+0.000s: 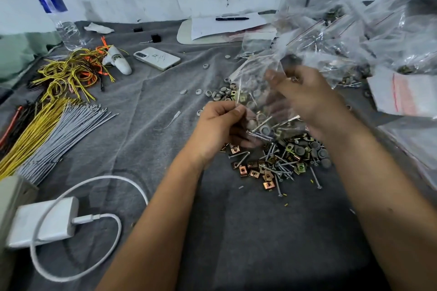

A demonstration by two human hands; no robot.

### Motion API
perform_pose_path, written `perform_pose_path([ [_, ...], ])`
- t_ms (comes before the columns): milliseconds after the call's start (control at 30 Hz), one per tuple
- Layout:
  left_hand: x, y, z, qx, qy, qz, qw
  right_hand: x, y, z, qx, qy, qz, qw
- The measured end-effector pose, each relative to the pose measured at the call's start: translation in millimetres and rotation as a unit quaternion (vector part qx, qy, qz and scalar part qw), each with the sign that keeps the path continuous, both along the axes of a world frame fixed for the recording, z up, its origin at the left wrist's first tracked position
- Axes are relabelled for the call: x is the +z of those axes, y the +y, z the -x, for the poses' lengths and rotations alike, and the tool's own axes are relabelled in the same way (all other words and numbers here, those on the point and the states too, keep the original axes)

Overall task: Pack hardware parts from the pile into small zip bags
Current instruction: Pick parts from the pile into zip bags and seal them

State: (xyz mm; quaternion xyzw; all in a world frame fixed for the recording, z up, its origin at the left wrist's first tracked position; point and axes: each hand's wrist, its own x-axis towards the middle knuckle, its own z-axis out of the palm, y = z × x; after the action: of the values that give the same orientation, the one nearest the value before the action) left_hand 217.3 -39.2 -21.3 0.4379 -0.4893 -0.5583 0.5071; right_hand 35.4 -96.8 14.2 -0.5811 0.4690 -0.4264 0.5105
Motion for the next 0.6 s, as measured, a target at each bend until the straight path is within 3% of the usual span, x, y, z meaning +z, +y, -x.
perform_pose_path([
  [133,-4.2,-4.2,-0.1,0.07,-0.019,0.021,0.997,-24.1,4.8,-1.7,0.011,0.0,0.033,0.999],
  [333,-4.6,-11.3,-8.6,0.204,0.017,0.109,0.973,-28.1,9.6,-3.4,0.127,-0.006,0.082,0.989],
  [400,-3.3,-8.9,-11.1,0.24,-0.021,0.148,0.959,-28.0,10.1,-4.1,0.143,-0.008,0.085,0.986],
  [500,-0.4,-7.0,-17.6,0.289,-0.146,0.22,0.92,-28.3,10.6,-3.6,0.163,0.01,0.095,0.982],
  [600,-0.7,-7.4,-16.7,0.279,-0.137,0.223,0.924,-29.6,12.2,-0.7,0.194,-0.002,0.092,0.977],
])
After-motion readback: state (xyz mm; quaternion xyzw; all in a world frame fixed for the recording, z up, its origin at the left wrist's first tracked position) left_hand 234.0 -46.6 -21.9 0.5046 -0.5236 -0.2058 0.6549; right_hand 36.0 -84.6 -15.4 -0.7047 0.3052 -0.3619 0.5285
